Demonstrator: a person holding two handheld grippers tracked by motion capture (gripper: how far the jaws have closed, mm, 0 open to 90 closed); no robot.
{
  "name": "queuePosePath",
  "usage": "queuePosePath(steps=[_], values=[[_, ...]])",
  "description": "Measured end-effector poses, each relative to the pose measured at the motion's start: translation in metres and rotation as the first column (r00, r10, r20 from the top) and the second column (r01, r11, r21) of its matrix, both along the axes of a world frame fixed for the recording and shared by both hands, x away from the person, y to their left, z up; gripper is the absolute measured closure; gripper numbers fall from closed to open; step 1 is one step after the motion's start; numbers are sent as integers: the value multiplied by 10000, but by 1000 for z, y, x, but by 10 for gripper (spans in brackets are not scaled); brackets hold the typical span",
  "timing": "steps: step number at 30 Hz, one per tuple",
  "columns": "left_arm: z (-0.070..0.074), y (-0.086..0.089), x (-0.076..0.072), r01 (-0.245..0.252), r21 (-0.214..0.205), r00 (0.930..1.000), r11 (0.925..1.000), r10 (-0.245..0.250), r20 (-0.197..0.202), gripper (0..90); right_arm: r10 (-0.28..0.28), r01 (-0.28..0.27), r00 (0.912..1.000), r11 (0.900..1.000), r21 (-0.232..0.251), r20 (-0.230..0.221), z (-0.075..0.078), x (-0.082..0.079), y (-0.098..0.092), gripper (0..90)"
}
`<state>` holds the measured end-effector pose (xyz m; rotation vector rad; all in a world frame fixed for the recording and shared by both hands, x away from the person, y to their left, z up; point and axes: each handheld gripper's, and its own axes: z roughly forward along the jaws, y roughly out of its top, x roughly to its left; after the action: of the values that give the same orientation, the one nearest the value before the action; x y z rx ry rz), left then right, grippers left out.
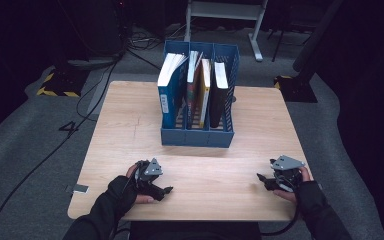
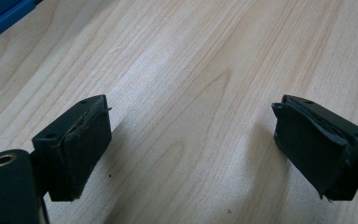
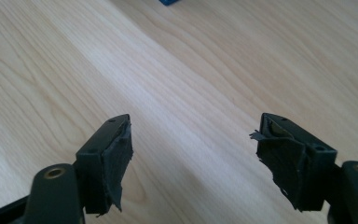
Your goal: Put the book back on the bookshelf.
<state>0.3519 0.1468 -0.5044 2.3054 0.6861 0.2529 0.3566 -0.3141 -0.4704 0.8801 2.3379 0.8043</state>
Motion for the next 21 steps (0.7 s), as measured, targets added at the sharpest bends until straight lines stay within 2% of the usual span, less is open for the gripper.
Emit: queuePosePath(steps=[2, 5, 8, 11, 15, 17, 21], values=[[0, 0, 0, -17, 2, 10000, 10000, 17, 1, 113, -23, 25, 9999, 9999, 160, -117, -3, -1, -4, 270], [0, 0, -1, -71, -7, 10000, 10000, 71, -7, 113, -127, 156, 9988, 9980, 614, -479, -15, -5, -23, 269], [0, 0, -1, -136, -2, 9999, 9999, 136, -7, 113, -239, 289, 9981, 9958, 870, -572, -21, -8, -33, 269], [0, 0, -1, -154, 5, 9999, 9999, 154, -9, 114, -415, 523, 9960, 9888, 1399, -795, -27, -10, -46, 265], [0, 0, -1, -167, 16, 9999, 9999, 167, -10, 114, -645, 850, 9928, 9729, 2150, -1007, -33, -12, -62, 245], [0, 0, -1, -168, 9, 9999, 9999, 168, -9, 114, -973, 1214, 9885, 9672, 2233, -1156, -33, -11, -67, 228], [0, 0, -1, -164, 18, 9999, 9999, 164, -9, 114, -1049, 1286, 9878, 9665, 2220, -1153, -34, -12, -67, 221]])
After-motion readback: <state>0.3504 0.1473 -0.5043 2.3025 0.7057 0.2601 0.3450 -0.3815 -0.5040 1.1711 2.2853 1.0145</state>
